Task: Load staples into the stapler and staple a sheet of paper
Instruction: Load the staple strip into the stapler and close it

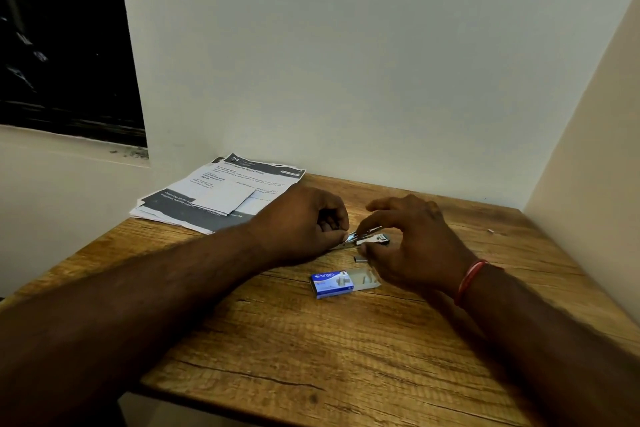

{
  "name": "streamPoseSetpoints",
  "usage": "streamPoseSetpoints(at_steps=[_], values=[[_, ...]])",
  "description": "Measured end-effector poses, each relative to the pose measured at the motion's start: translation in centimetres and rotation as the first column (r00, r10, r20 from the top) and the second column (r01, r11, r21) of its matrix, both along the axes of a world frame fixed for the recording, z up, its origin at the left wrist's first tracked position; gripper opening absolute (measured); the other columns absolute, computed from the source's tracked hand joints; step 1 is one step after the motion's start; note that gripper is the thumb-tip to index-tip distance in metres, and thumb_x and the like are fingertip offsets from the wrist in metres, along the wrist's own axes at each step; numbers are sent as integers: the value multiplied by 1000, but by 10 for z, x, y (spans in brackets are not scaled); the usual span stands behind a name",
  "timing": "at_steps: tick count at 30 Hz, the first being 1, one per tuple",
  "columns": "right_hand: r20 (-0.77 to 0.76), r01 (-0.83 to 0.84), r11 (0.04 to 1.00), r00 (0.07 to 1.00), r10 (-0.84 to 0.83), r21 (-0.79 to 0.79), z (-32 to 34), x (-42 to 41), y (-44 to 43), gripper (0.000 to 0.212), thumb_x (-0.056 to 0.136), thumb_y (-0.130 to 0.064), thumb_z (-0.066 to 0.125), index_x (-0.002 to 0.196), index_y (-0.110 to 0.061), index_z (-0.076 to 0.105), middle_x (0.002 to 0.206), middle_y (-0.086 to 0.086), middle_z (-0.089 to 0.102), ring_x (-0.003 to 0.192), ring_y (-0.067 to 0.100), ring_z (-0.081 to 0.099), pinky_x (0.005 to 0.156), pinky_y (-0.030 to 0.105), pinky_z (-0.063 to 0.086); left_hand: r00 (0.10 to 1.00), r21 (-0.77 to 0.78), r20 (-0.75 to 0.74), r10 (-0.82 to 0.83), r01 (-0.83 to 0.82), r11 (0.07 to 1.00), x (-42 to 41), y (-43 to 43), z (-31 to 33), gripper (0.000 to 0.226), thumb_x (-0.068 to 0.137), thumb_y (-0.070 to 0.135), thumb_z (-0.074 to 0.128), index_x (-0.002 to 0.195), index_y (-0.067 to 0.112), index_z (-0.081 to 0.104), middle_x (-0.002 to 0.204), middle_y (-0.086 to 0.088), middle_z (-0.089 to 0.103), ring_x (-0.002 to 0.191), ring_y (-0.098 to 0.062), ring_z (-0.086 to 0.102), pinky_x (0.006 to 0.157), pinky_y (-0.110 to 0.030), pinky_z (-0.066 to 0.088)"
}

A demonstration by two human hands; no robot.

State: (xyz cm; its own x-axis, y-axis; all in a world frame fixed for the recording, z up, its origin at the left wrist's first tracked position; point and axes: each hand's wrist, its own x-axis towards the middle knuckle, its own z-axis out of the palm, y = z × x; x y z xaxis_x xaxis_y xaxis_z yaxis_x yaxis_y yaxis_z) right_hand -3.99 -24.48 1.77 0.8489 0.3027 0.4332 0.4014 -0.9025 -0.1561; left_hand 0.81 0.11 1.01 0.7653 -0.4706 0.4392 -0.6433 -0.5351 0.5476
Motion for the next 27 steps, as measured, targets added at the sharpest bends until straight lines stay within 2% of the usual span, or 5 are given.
streamPoseSetpoints(at_steps=[11, 18, 21, 24, 27], values=[[3, 10, 992, 1000, -10, 122, 0, 6, -11, 17, 90, -50, 86, 107, -47, 83, 128, -28, 67, 125, 7, 60, 115, 51, 43, 1000, 4, -1, -1, 1, 1000, 1, 0, -1, 10, 90, 19, 91, 89, 26, 84, 84, 18, 80, 74, 0, 73, 68, -13, 59], [-135, 25, 934, 991, 25, 356, -4, 11, -12, 23, 84, -30, 96, 95, -47, 85, 111, -30, 73, 115, 4, 65, 94, 39, 57, 1000, 2, -5, 9, -9, 1000, 4, 0, -2, 11, 90, 21, 91, 89, 28, 83, 86, 19, 80, 75, 0, 74, 68, -12, 59], [-123, 8, 937, 992, 37, 349, -3, 9, -13, 25, 85, -27, 96, 100, -46, 86, 114, -32, 71, 120, 3, 64, 92, 29, 50, 1000, 6, -16, 4, -4, 1000, 5, 0, -3, 12, 90, 21, 92, 90, 29, 83, 89, 24, 79, 75, 1, 74, 68, -12, 59], [-11, -41, 954, 999, 46, 298, 1, 5, -11, 29, 86, -29, 96, 111, -40, 85, 118, -26, 74, 121, 6, 64, 99, 35, 50, 1000, 6, -4, 6, -6, 1000, 5, 1, -3, 12, 90, 21, 92, 90, 30, 83, 88, 23, 79, 75, 0, 74, 69, -16, 62], [7, -87, 972, 996, 87, 216, 5, 1, -8, 27, 89, -33, 92, 113, -45, 84, 105, -27, 75, 104, 2, 60, 82, 28, 49, 1000, 7, -4, -1, 2, 1000, 6, 2, -4, 14, 89, 23, 93, 90, 32, 82, 89, 24, 79, 75, 1, 74, 69, -16, 62]])
